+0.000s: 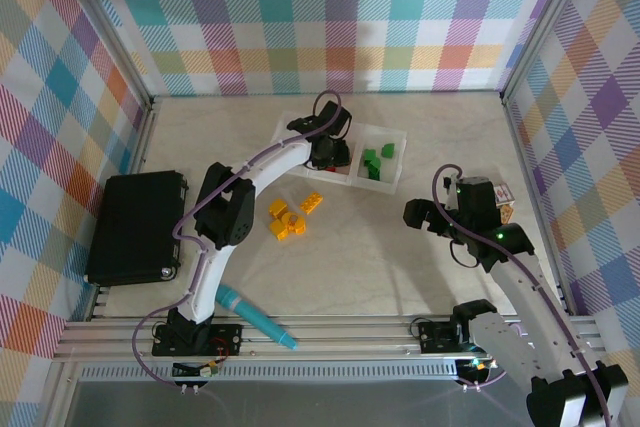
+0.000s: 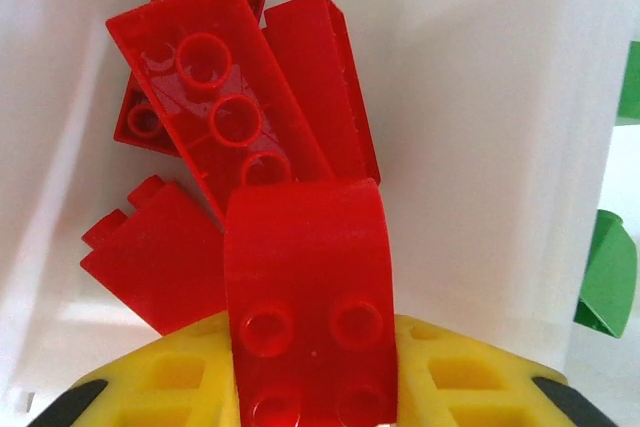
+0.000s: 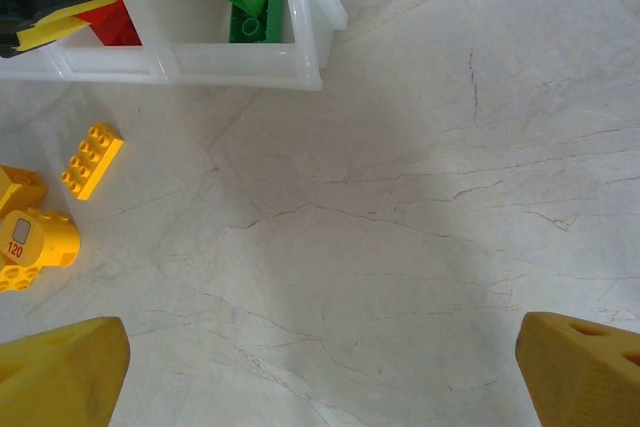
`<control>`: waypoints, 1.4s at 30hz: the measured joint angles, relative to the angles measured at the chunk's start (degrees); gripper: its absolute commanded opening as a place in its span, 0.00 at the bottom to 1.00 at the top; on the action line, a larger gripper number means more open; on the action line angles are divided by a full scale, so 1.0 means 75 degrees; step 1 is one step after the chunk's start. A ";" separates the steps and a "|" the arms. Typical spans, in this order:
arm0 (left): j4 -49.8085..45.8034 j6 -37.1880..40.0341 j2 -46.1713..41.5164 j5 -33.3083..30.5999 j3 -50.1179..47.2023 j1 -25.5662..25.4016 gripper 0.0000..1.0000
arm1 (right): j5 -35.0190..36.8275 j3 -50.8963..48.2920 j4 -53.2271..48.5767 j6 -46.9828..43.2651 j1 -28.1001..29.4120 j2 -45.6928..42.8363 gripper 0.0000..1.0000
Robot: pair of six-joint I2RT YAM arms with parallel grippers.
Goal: Sort the legos into containers by color
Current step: Place the lego in the container, then pick up the lego from the center of the table.
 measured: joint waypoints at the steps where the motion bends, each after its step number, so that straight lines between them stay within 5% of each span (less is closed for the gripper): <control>1: 0.0000 -0.0012 0.0012 -0.0003 0.0000 0.0000 0.37 | -0.0020 0.0000 0.0000 0.0000 0.0000 0.0012 0.99; 9: 0.0009 -0.0122 0.0012 -0.0076 0.0012 0.0003 0.61 | -0.0090 0.0000 0.0000 0.0003 0.0000 0.0032 0.99; 17: 0.0152 0.0058 -0.0073 -0.0163 0.0003 0.0006 0.74 | -0.0169 0.0012 -0.0017 0.0003 0.0000 0.0006 0.99; 25: 0.0656 0.0382 -0.2282 -0.0568 -0.1990 0.0006 0.90 | -0.0195 0.0044 -0.0064 0.0006 0.0000 -0.0079 0.99; 33: 0.0702 0.0055 -0.4951 -0.1408 -0.4943 -0.0079 0.90 | -0.0443 0.0044 0.0017 0.0154 0.0000 -0.0041 0.99; 42: 0.0189 0.0740 -0.5441 -0.1673 -0.6094 -0.0160 0.88 | -0.0871 0.0044 0.0230 0.0405 0.0000 0.0321 0.99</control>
